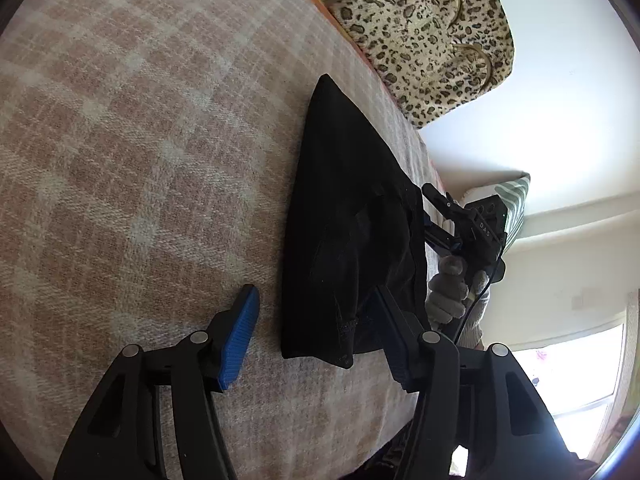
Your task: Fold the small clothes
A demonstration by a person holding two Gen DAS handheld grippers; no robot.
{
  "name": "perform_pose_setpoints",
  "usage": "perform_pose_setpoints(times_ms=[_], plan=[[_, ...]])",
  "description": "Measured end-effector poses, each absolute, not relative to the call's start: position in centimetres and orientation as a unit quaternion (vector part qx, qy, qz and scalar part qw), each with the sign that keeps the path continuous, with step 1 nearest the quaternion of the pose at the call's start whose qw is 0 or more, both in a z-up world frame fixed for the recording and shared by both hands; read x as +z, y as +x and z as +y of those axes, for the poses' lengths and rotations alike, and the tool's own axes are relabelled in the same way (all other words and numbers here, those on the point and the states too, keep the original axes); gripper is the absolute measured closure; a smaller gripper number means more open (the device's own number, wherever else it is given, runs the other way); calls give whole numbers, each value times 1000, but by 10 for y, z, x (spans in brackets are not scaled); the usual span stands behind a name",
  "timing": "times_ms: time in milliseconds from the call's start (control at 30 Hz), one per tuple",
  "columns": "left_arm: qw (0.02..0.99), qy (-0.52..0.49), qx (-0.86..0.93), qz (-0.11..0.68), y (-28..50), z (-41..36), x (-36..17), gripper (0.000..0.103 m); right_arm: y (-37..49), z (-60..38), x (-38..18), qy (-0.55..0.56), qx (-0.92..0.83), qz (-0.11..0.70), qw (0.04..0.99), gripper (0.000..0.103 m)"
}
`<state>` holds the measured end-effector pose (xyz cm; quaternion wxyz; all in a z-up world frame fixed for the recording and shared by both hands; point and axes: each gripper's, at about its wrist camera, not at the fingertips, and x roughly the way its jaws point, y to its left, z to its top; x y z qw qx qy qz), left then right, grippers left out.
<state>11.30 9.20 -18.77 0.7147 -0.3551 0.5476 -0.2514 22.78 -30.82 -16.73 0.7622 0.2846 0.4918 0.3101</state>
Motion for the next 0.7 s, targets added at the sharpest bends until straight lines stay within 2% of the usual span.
perform_pose_setpoints(times_ms=[33, 167, 433, 700], plan=[[716, -356, -253, 545, 113, 90, -187, 37, 227, -308, -167, 286, 311, 492, 761, 50], [719, -337, -265, 547, 114, 75, -185, 37, 225, -310, -170, 295, 313, 493, 756, 56], [793, -150, -226, 546, 110, 30, -161, 39, 222, -301, -166, 261, 310, 491, 771, 56], [802, -108, -228, 542, 104, 19, -159, 39, 224, -305, -170, 266, 307, 483, 775, 61]])
